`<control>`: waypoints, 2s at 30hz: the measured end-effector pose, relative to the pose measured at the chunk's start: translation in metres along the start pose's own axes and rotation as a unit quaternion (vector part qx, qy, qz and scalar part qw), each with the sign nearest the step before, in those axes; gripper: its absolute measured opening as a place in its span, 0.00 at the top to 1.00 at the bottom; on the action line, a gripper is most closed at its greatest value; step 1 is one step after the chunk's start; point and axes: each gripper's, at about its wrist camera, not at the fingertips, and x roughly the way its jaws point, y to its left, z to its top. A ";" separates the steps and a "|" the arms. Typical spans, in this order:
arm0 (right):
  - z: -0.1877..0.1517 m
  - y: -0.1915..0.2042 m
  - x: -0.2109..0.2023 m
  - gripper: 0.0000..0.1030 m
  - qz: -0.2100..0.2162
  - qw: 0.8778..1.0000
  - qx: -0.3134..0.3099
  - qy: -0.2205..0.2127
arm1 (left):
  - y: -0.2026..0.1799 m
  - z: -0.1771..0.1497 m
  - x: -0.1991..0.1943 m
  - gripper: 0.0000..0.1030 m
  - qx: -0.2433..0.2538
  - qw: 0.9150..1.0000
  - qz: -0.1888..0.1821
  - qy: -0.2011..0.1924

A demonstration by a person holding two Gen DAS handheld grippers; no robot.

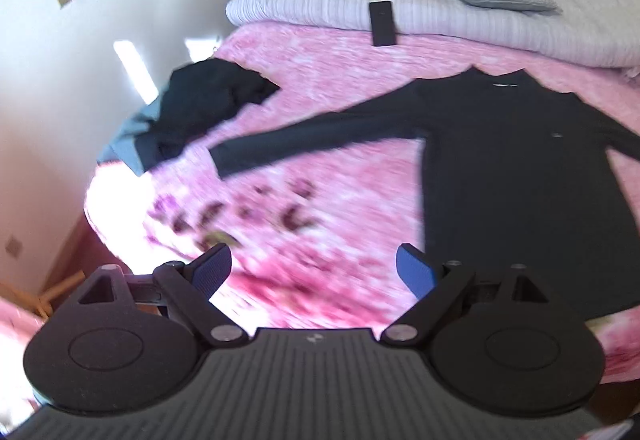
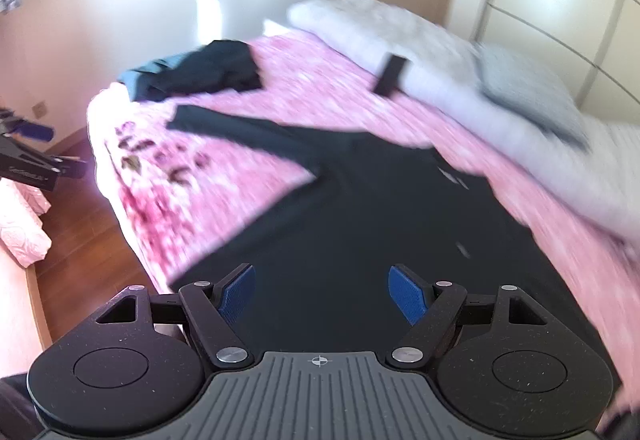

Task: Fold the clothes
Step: 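Grasp a sleeve with the right gripper and fold it across the shirt body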

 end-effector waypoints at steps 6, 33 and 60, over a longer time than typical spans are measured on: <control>0.084 0.097 0.140 0.25 0.013 0.995 -0.099 -0.015 | 0.100 0.026 0.116 0.15 0.078 0.997 -0.019 -0.003; 0.194 0.312 0.534 0.91 0.062 0.922 -0.382 -0.012 | 0.267 0.027 0.319 0.16 0.069 0.992 -0.081 0.064; 0.028 -0.239 0.374 0.92 -0.237 0.848 0.465 -0.093 | -0.114 0.113 0.313 0.16 0.272 0.935 -0.227 -0.006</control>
